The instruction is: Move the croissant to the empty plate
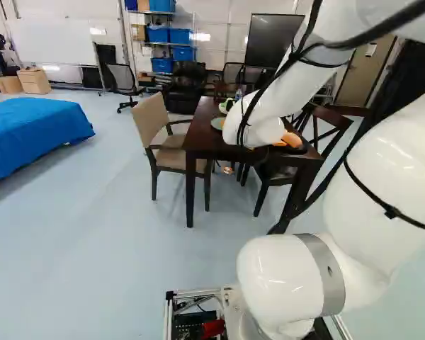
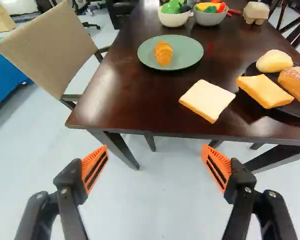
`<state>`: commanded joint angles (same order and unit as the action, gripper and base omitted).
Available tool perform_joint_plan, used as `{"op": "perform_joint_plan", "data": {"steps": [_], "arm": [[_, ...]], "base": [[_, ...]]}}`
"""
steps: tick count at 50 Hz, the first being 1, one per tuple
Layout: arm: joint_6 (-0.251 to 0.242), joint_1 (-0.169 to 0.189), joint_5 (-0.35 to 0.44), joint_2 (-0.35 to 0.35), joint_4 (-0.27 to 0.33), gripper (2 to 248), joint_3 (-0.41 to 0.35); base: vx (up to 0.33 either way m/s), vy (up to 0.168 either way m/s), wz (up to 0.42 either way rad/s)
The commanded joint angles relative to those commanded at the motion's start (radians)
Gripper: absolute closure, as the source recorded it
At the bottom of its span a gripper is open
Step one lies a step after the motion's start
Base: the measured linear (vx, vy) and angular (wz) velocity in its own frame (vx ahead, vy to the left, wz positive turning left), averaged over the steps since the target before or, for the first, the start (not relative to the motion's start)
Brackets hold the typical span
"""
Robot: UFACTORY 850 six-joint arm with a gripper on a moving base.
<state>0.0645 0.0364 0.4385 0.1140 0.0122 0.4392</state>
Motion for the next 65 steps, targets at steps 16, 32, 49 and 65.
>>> {"op": "perform_joint_plan", "data": {"steps": [16, 32, 49, 65], "arm": [[-0.022, -0.012, 0.145, 0.055, -0.004, 3, -0.117], [-0.039, -0.022, 0.259, 0.099, -0.007, 3, -0.21], [-0.052, -0.029, 0.35, 0.133, -0.01, 3, -0.284], [-0.06, -0.034, 0.405, 0.154, -0.011, 3, -0.328]], "base": [[0.0, 0.0, 0.0], [0.0, 0.0, 0.0], [0.0, 0.0, 0.0], [0.0, 0.0, 0.0]]}}
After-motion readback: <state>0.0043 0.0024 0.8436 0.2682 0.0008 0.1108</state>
